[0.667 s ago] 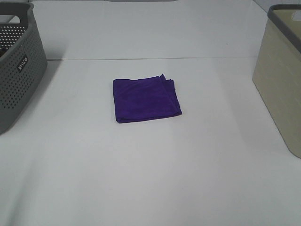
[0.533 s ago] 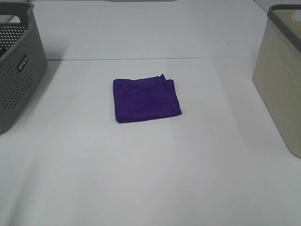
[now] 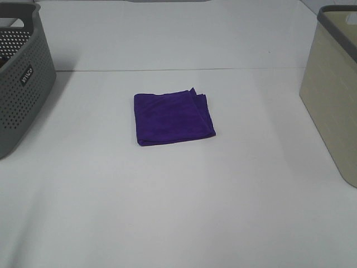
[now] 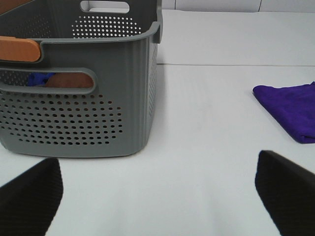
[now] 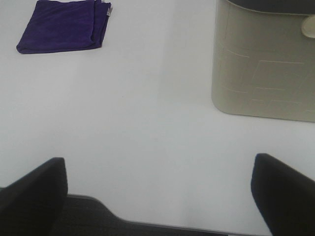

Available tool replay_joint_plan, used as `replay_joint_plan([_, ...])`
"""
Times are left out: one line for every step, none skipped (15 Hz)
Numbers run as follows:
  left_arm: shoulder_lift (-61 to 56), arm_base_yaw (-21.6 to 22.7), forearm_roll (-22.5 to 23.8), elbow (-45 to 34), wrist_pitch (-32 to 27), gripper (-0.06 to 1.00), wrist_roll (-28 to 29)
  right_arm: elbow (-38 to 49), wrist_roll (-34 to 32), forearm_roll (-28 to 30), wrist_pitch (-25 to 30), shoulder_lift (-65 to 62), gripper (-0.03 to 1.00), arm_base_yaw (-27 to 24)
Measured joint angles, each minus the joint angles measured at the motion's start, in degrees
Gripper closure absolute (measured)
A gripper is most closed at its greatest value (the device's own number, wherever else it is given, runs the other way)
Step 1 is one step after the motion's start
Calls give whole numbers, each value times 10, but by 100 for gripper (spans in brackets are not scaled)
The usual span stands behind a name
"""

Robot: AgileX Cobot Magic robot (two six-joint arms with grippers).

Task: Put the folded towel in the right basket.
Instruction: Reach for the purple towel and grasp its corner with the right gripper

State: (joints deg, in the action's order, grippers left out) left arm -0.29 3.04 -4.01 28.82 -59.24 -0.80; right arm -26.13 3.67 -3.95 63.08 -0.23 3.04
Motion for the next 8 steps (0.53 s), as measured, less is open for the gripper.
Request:
replay_joint_plan([0, 0, 0, 0, 0, -5, 0, 0, 0, 0, 0, 0, -1, 0])
replay_joint_plan([0, 0, 0, 0, 0, -5, 0, 0, 0, 0, 0, 0, -1, 0])
replay_joint_plan([0, 0, 0, 0, 0, -5, 0, 0, 0, 0, 0, 0, -1, 0])
replay_joint_plan([0, 0, 0, 0, 0, -5, 0, 0, 0, 1, 0, 0, -1, 0])
replay_joint_plan([0, 0, 0, 0, 0, -5, 0, 0, 0, 1, 0, 0, -1, 0])
replay_joint_plan([0, 0, 0, 0, 0, -5, 0, 0, 0, 1, 0, 0, -1, 0])
replay_joint_plan([0, 0, 0, 0, 0, -5, 0, 0, 0, 1, 0, 0, -1, 0])
replay_joint_plan([0, 0, 0, 0, 0, -5, 0, 0, 0, 1, 0, 0, -1, 0])
